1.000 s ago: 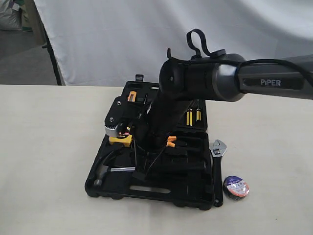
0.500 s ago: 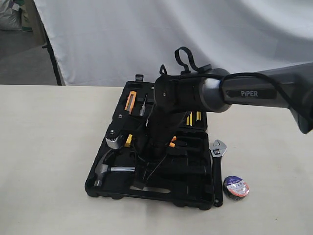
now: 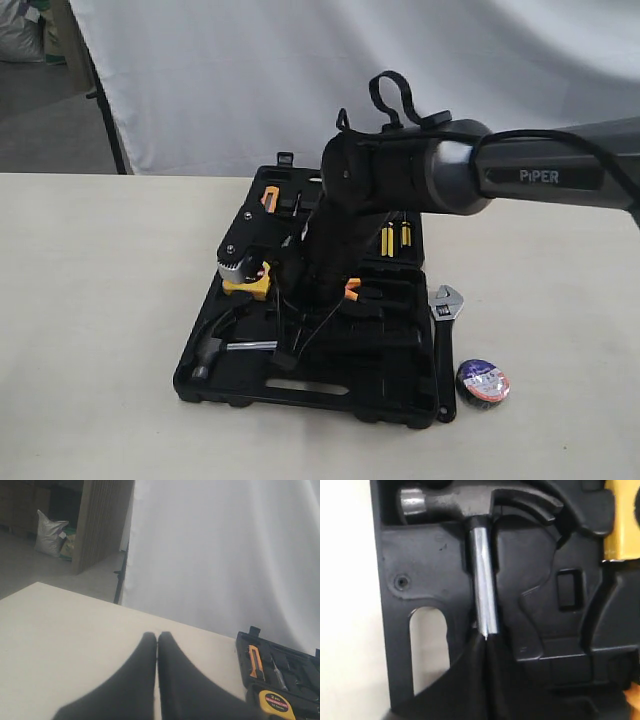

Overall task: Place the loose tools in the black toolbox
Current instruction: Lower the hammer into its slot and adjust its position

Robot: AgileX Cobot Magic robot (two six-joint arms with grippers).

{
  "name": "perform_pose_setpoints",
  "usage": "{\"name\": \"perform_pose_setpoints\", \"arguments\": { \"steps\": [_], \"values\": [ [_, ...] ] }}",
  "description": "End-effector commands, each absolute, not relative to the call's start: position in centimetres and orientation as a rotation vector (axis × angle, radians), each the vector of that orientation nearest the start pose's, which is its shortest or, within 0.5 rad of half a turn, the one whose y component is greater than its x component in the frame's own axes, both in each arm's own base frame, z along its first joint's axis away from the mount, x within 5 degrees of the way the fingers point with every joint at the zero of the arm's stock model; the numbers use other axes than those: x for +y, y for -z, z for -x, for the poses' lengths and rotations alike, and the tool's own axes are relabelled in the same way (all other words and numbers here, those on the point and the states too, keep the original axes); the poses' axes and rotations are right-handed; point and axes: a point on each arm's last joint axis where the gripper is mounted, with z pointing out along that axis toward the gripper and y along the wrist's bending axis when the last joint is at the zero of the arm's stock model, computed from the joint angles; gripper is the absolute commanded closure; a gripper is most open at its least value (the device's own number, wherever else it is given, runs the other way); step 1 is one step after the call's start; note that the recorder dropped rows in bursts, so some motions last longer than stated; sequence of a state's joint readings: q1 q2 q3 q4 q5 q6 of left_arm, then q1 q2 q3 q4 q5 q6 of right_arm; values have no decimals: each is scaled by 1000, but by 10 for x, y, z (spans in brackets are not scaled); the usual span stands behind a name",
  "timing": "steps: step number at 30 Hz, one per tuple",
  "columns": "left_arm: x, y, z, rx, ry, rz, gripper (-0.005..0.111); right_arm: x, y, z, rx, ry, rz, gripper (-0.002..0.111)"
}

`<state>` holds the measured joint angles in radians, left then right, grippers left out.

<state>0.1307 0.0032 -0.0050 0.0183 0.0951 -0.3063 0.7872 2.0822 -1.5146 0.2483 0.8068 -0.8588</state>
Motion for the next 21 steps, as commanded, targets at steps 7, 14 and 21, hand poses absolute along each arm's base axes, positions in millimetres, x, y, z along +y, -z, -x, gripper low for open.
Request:
{"name": "perform_pose_setpoints", "arguments": {
  "steps": [7, 14, 21],
  "values": [
    [9, -208, -55, 1526, 103, 346, 106, 306, -131, -303, 2217, -272, 1942, 109],
    [9, -208, -55, 1526, 103, 346, 106, 292, -124, -314, 2291, -279, 1909, 109],
    [9, -208, -55, 1526, 103, 346, 106, 294, -125, -313, 2283, -293, 1902, 109]
  ]
}}
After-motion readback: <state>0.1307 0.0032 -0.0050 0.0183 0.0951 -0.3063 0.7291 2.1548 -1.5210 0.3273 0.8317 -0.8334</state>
